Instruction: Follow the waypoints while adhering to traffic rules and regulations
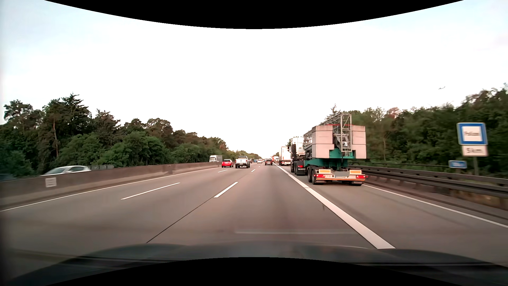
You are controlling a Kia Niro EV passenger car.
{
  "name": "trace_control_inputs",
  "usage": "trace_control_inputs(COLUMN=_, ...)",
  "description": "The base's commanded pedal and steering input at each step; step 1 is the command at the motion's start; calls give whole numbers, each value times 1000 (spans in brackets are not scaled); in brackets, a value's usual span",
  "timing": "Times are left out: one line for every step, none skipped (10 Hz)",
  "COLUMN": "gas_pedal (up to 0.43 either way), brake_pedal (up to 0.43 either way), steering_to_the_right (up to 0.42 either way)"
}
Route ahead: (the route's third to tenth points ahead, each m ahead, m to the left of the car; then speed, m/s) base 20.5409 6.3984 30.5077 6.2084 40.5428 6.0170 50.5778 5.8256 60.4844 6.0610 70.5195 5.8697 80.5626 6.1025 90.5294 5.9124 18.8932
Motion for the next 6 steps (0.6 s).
trace_control_inputs(gas_pedal=0, brake_pedal=0, steering_to_the_right=-5)
trace_control_inputs(gas_pedal=0, brake_pedal=0, steering_to_the_right=-5)
trace_control_inputs(gas_pedal=0, brake_pedal=0, steering_to_the_right=-4)
trace_control_inputs(gas_pedal=0, brake_pedal=0, steering_to_the_right=-5)
trace_control_inputs(gas_pedal=0, brake_pedal=0, steering_to_the_right=-5)
trace_control_inputs(gas_pedal=0, brake_pedal=0, steering_to_the_right=-5)
